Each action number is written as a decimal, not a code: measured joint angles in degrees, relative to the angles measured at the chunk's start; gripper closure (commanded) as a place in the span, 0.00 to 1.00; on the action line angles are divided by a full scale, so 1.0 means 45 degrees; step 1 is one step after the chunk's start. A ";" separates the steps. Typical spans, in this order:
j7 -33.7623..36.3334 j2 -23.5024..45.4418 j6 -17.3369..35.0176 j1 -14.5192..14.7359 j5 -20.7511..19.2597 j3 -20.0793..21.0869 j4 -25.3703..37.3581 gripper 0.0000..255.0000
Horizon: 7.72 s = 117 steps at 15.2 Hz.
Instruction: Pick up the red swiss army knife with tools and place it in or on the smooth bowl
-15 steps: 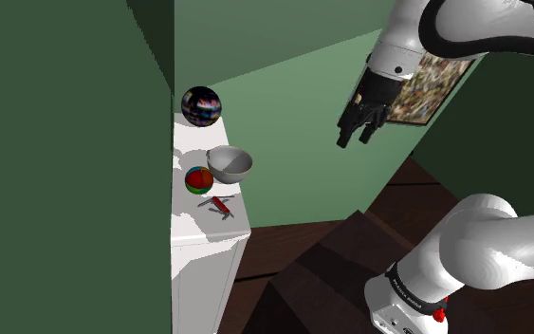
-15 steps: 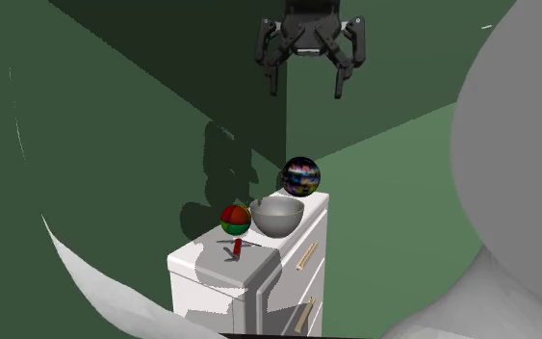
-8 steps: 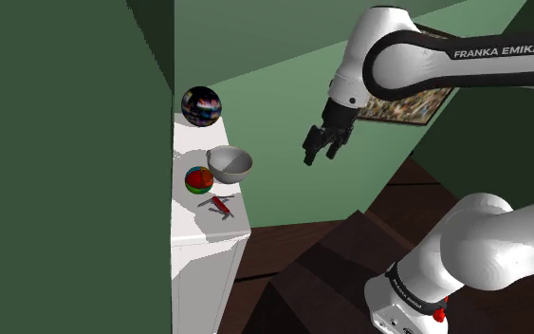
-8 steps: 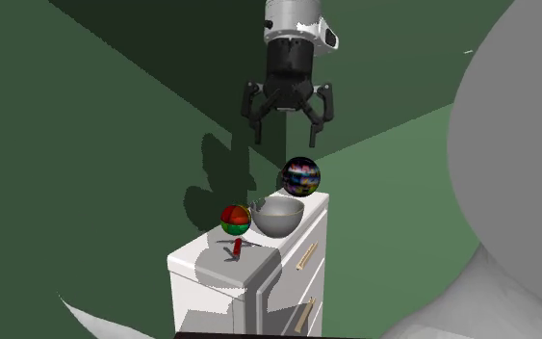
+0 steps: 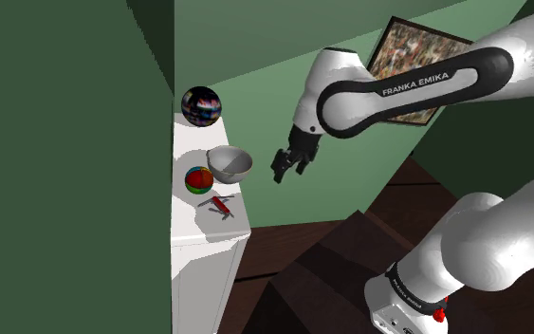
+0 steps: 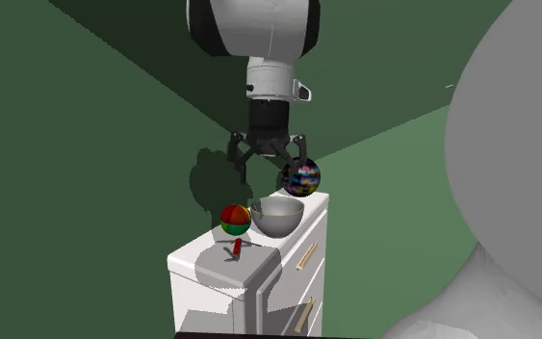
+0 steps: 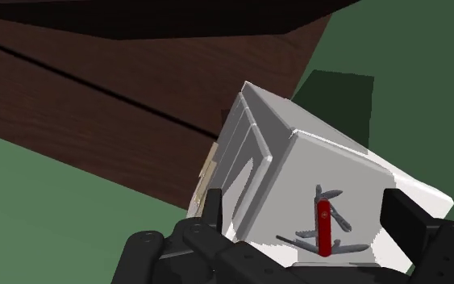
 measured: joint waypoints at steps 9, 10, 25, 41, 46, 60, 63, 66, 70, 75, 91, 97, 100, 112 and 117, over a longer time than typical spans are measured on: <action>0.0944 0.4866 0.3539 0.0173 -0.1279 0.0651 0.1677 0.00; 0.1103 0.5330 0.3940 0.0240 -0.1492 0.0667 0.1761 0.00; 0.2669 1.1172 0.6652 0.1680 -0.3867 -0.0362 0.5144 0.00; 0.2727 1.1366 0.6690 0.1717 -0.3931 -0.0491 0.5266 1.00; 0.2687 1.1170 0.6653 0.1667 -0.3880 -0.0422 0.5163 1.00; 0.2233 0.9038 0.4948 0.1221 -0.3231 0.0251 0.4730 1.00; 0.2097 0.8579 0.4527 0.1118 -0.3060 0.0366 0.4697 1.00; 0.2016 0.8158 0.4123 0.1064 -0.2904 0.0468 0.4688 1.00; 0.1893 0.7620 0.3509 0.0999 -0.2693 0.0587 0.4775 1.00; 0.1670 0.6915 0.2753 0.0885 -0.2412 0.0696 0.4844 1.00; -0.1298 0.9777 0.0623 -0.0857 -0.2338 -0.0293 0.9792 1.00; -0.1340 1.0492 0.1224 -0.0857 -0.2443 -0.0376 0.9898 1.00; -0.1321 1.0845 0.1614 -0.0835 -0.2500 -0.0417 0.9857 1.00; -0.1270 1.1343 0.2179 -0.0783 -0.2580 -0.0473 0.9802 0.00; -0.1270 1.1348 0.2178 -0.0785 -0.2581 -0.0476 0.9801 0.00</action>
